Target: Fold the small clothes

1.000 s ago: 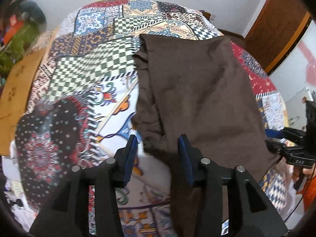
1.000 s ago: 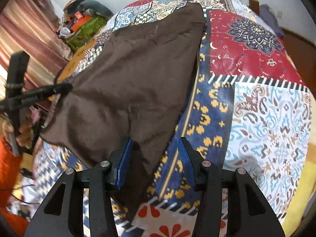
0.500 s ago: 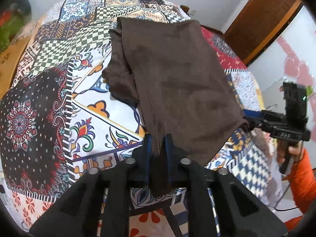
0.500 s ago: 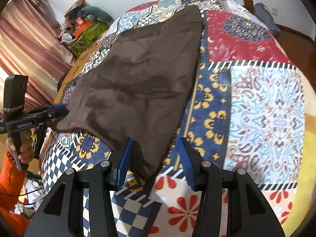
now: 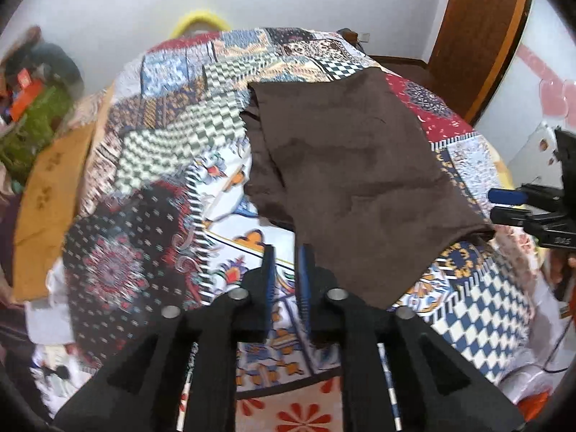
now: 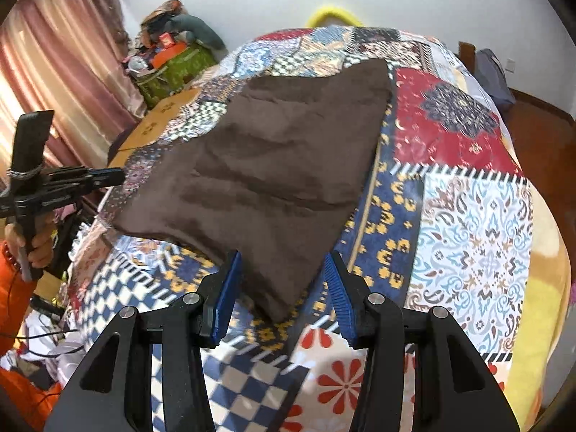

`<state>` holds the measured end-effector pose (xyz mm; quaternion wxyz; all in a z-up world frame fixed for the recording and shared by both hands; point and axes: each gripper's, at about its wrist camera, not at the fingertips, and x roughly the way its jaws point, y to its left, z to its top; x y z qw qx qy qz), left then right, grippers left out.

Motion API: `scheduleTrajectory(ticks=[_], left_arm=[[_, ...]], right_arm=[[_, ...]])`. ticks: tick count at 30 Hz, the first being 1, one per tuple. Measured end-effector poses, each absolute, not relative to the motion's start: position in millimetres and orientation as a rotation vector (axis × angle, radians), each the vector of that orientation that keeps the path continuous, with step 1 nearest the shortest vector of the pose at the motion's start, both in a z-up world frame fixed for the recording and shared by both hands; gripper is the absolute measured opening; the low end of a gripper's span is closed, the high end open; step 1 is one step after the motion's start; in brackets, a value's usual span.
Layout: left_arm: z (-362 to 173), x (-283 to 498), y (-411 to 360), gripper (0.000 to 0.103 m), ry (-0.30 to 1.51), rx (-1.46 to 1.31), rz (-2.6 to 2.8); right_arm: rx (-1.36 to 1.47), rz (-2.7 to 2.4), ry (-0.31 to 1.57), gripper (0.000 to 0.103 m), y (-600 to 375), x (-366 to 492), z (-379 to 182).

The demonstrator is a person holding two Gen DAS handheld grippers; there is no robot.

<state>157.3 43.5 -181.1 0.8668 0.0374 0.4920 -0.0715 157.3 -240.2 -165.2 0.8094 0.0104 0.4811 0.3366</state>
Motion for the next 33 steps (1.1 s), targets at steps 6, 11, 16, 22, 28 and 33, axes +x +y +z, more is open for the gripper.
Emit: scheduleTrajectory(ticks=[6, 11, 16, 22, 28, 33], left_arm=[[-177.5, 167.5, 46.0, 0.04, 1.009, 0.099, -0.198], [-192.0, 184.6, 39.9, 0.06, 1.017, 0.142, -0.239], [-220.6, 206.7, 40.4, 0.061, 1.075, 0.129, -0.254], [-229.8, 219.1, 41.5, 0.061, 1.046, 0.067, -0.301], [-246.9, 228.6, 42.9, 0.05, 1.103, -0.019, -0.323], [-243.6, 222.5, 48.3, 0.011, 1.104, -0.113, -0.323]], right_arm=[[0.002, 0.727, 1.0, 0.044, -232.8, 155.9, -164.4], [-0.019, 0.732, 1.028, 0.044, -223.5, 154.2, -171.1], [-0.053, 0.742, 1.087, 0.044, -212.4, 156.0, -190.8], [-0.068, 0.765, 1.087, 0.044, -211.0, 159.1, -197.8], [-0.09, 0.772, 1.08, 0.033, -208.5, 158.8, -203.2], [-0.085, 0.765, 1.065, 0.012, -208.4, 158.3, -202.9]])
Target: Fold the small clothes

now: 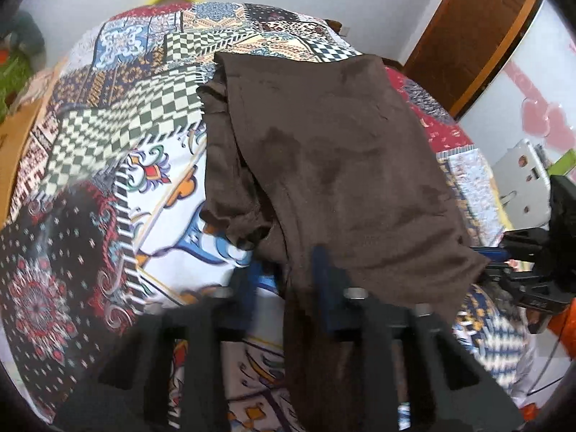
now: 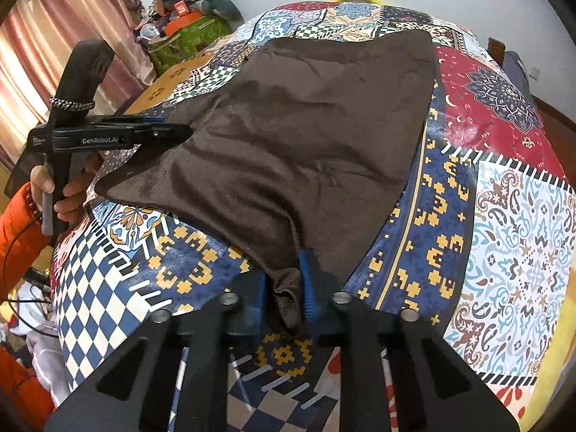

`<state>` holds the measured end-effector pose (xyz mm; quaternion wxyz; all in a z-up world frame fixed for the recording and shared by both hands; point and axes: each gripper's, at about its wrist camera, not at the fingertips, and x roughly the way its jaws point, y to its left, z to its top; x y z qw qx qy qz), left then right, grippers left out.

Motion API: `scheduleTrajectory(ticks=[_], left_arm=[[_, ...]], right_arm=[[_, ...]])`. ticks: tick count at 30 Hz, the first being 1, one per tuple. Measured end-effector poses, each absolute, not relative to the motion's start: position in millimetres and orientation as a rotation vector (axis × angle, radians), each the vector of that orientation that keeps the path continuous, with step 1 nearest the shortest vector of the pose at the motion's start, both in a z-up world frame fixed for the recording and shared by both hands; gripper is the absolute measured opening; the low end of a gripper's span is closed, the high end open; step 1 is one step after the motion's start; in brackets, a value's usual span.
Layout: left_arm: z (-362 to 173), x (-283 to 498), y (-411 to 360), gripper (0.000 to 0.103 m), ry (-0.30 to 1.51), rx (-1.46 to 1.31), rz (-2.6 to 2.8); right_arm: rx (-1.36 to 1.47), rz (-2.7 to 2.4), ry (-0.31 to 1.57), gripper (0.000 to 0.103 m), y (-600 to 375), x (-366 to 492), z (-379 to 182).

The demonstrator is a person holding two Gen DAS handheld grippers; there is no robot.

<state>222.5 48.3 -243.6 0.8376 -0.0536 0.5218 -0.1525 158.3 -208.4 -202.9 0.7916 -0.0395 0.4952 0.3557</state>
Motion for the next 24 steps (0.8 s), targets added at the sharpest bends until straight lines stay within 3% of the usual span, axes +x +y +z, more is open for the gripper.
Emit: scheduleTrajectory(ticks=[14, 24], left_arm=[[-193.1, 159.4, 57.3, 0.009, 1.167, -0.268, -0.289], [-183.4, 211.4, 79.9, 0.009, 1.215, -0.438, -0.262]], right_arm=[[-0.088, 0.923, 1.057, 0.009, -216.0, 127.7, -156.0], [-0.198, 0.919, 0.957, 0.009, -191.9, 187.0, -100.5]])
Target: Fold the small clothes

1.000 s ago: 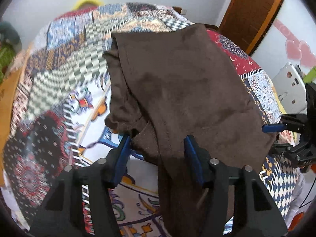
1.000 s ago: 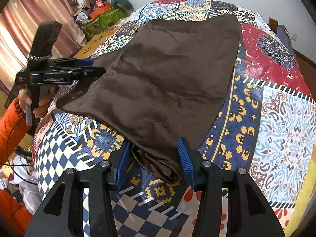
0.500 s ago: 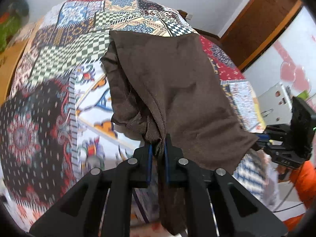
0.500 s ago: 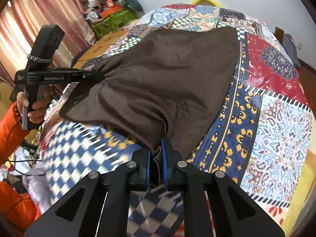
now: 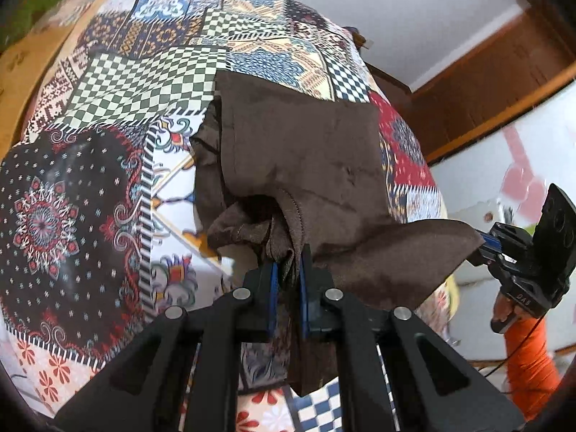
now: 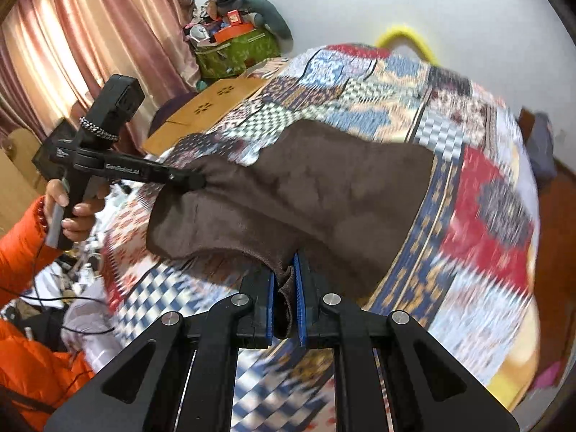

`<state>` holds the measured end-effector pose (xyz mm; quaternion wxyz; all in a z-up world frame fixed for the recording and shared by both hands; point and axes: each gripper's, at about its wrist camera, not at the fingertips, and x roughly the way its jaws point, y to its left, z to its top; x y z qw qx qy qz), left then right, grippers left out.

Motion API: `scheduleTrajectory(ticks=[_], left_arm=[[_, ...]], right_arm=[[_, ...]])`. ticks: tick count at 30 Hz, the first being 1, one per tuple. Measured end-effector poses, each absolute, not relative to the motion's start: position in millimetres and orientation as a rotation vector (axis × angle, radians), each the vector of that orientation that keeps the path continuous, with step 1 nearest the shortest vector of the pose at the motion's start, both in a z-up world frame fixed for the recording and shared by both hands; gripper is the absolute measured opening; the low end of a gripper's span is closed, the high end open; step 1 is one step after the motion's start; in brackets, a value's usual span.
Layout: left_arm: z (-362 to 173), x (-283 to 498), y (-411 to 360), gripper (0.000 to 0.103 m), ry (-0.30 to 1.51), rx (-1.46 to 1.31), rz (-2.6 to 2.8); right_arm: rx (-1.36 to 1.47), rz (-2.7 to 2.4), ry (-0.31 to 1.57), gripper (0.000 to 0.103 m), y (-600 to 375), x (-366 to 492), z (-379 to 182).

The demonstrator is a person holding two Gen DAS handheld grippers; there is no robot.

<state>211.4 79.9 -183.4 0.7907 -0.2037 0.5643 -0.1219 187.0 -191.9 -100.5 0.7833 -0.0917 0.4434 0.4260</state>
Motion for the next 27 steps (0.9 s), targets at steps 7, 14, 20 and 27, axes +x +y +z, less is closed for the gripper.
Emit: scheduleTrajectory(ticks=[7, 14, 20, 27], left_arm=[[-189.8, 271.8, 91.3, 0.009, 1.275, -0.406, -0.233], [-215.9, 322.8, 112.7, 0.042, 1.314, -0.358, -0.142], [-202.3, 330.4, 126.6, 0.05, 1.201, -0.29, -0.133], [-200.8, 305.2, 119.9, 0.058, 1.171, -0.154, -0.123]], right_arm=[[-0.265, 0.898, 0.995, 0.008, -160.3, 255.7, -106.4], [-0.336, 0.855, 1.094, 0.008, -131.6, 330.5, -149.6], [-0.327, 0.839, 1.171, 0.009, -128.4, 360.0, -183.1], [-0.255, 0.836, 1.175, 0.014, -139.0, 363.2, -173.8]])
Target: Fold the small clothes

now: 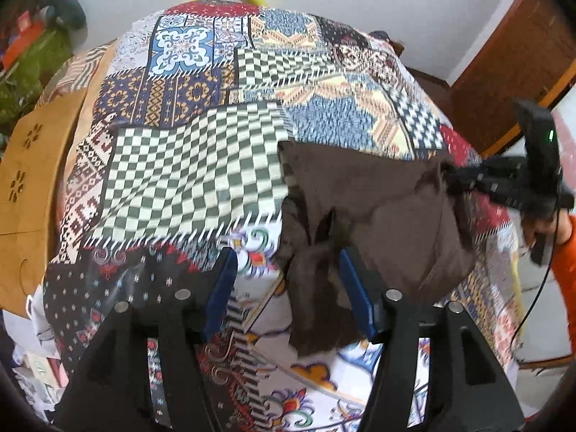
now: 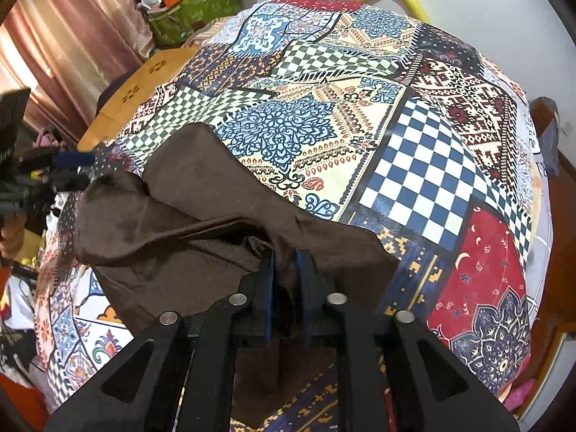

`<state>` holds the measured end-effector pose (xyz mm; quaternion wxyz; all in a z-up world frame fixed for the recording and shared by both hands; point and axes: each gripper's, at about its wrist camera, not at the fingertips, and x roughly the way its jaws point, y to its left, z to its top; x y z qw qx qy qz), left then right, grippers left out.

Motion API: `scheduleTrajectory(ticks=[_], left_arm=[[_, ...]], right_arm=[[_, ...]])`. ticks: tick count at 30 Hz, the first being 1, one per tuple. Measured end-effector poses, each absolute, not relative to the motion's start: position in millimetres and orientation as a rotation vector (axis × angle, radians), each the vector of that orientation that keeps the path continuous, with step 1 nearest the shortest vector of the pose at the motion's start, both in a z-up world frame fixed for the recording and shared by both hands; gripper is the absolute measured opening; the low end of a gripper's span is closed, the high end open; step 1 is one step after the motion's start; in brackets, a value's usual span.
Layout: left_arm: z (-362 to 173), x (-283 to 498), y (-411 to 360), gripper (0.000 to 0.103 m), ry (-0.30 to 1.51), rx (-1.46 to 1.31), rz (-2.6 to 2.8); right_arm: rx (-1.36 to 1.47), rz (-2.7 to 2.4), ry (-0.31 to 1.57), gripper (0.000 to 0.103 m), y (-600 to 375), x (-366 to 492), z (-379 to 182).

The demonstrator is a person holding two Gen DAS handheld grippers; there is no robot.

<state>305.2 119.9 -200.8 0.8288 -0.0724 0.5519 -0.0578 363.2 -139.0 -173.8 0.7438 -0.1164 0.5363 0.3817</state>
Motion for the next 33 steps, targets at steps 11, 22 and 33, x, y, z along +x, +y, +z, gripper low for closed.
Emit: scheduleTrajectory(ticks=[11, 22, 33], left_arm=[[-223.0, 259.5, 77.7, 0.068, 1.203, -0.017, -0.225], [-204.0, 333.6, 79.0, 0.068, 1.13, -0.054, -0.117], [-217.4, 353.5, 109.8, 0.068, 1.143, -0.21, -0.125]], right_arm=[[-0.129, 0.769, 0.985, 0.055, -181.9, 313.2, -138.2], [0.026, 0.73, 1.023, 0.056, -198.1, 296.2, -170.4], [0.085, 0.731, 1.003, 0.046, -189.5, 314.0, -186.8]])
